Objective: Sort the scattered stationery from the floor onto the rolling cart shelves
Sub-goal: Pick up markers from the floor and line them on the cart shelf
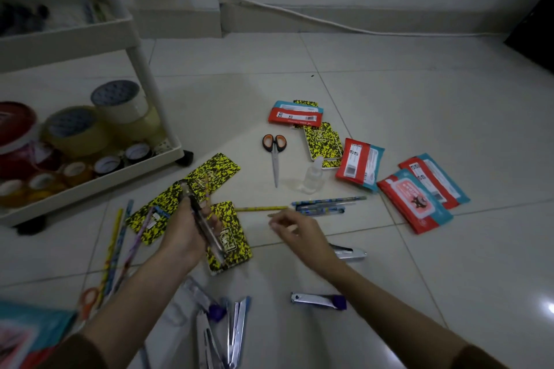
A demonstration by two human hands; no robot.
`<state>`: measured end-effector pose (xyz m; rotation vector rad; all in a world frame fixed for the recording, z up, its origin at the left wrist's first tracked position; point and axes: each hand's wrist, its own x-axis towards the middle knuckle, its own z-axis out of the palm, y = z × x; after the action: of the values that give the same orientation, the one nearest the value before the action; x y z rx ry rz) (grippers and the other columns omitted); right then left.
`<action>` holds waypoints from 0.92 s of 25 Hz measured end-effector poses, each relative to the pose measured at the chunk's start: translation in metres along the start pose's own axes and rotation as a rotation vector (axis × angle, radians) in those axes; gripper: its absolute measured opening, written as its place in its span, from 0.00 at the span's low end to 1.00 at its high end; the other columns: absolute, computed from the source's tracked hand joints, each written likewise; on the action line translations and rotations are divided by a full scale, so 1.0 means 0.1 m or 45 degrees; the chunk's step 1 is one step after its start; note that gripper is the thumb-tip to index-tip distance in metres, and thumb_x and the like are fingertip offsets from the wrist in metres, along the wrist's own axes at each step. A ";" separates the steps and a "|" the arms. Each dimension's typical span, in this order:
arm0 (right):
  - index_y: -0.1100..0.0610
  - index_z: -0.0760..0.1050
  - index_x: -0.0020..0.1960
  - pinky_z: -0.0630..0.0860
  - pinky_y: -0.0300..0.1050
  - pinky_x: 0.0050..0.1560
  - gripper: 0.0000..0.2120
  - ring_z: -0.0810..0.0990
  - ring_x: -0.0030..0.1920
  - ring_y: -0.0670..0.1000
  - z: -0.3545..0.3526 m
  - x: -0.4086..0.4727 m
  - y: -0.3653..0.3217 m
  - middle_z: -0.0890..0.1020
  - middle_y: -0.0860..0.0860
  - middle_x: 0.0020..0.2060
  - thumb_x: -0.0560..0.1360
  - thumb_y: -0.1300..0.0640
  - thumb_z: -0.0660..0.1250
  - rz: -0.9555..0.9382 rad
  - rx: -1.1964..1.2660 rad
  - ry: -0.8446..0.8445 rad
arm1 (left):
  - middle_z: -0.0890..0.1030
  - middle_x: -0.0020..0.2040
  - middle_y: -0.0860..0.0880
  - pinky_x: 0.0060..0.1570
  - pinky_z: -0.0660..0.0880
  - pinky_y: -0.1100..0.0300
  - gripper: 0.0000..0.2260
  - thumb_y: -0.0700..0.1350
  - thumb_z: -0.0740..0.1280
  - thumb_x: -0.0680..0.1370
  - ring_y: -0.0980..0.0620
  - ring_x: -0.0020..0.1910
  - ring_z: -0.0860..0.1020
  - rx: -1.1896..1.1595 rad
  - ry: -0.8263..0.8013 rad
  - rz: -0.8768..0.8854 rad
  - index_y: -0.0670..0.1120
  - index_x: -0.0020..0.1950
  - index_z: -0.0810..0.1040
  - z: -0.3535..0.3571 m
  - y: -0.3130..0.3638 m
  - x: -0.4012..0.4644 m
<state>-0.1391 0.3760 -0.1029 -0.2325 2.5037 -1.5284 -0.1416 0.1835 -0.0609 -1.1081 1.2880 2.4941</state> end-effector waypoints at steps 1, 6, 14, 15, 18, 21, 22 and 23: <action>0.59 0.79 0.49 0.69 0.38 0.45 0.06 0.77 0.48 0.47 -0.14 0.06 0.13 0.82 0.52 0.47 0.76 0.62 0.64 0.019 -0.204 0.104 | 0.64 0.33 0.50 0.24 0.69 0.64 0.16 0.52 0.49 0.83 0.54 0.26 0.66 0.031 -0.015 -0.028 0.46 0.41 0.66 -0.05 0.01 -0.01; 0.55 0.71 0.64 0.69 0.49 0.58 0.15 0.70 0.61 0.54 -0.58 0.22 0.60 0.74 0.52 0.61 0.79 0.60 0.56 0.115 -0.987 0.081 | 0.65 0.31 0.50 0.33 0.66 0.61 0.15 0.46 0.52 0.83 0.54 0.25 0.68 0.198 -0.058 -0.082 0.45 0.37 0.65 -0.21 0.00 -0.09; 0.53 0.68 0.65 0.67 0.48 0.53 0.16 0.69 0.61 0.56 -0.46 0.32 0.61 0.71 0.53 0.62 0.80 0.62 0.55 0.045 -1.228 -0.118 | 0.68 0.34 0.48 0.36 0.67 0.59 0.13 0.45 0.53 0.82 0.51 0.32 0.68 0.299 -0.118 -0.087 0.44 0.39 0.68 -0.23 0.00 -0.12; 0.54 0.68 0.65 0.67 0.48 0.54 0.15 0.68 0.61 0.56 -0.44 0.32 0.61 0.71 0.53 0.62 0.80 0.61 0.55 0.047 -1.225 -0.146 | 0.68 0.34 0.48 0.36 0.67 0.59 0.13 0.45 0.53 0.82 0.51 0.32 0.68 0.308 -0.123 -0.093 0.44 0.39 0.68 -0.24 0.00 -0.12; 0.55 0.69 0.63 0.66 0.47 0.55 0.14 0.68 0.62 0.55 -0.44 0.28 0.60 0.71 0.53 0.62 0.79 0.59 0.57 0.038 -1.249 -0.158 | 0.68 0.34 0.48 0.34 0.68 0.59 0.12 0.45 0.53 0.82 0.52 0.32 0.68 0.319 -0.134 -0.097 0.44 0.40 0.68 -0.29 0.00 -0.11; 0.55 0.69 0.58 0.65 0.47 0.54 0.09 0.68 0.60 0.54 -0.44 0.24 0.56 0.73 0.53 0.58 0.78 0.59 0.57 -0.031 -1.311 -0.164 | 0.69 0.34 0.48 0.36 0.68 0.58 0.11 0.45 0.53 0.82 0.51 0.32 0.68 0.315 -0.134 -0.094 0.45 0.41 0.68 -0.35 0.01 -0.11; 0.56 0.68 0.57 0.65 0.47 0.53 0.08 0.69 0.57 0.55 -0.43 0.23 0.54 0.74 0.53 0.55 0.78 0.61 0.57 -0.061 -1.262 -0.137 | 0.69 0.35 0.48 0.36 0.68 0.58 0.11 0.45 0.53 0.82 0.51 0.33 0.68 0.315 -0.135 -0.095 0.44 0.41 0.68 -0.36 0.01 -0.11; 0.56 0.67 0.55 0.66 0.48 0.50 0.07 0.70 0.53 0.56 -0.41 0.22 0.50 0.74 0.54 0.52 0.78 0.62 0.57 -0.069 -1.144 -0.104 | 0.69 0.35 0.48 0.36 0.68 0.58 0.11 0.45 0.53 0.82 0.51 0.33 0.68 0.320 -0.136 -0.098 0.44 0.41 0.68 -0.37 0.01 -0.10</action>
<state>-0.1720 0.4285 -0.1310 -0.4695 2.9401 -0.2912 -0.1137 0.1573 -0.0672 -0.9342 1.4497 2.2277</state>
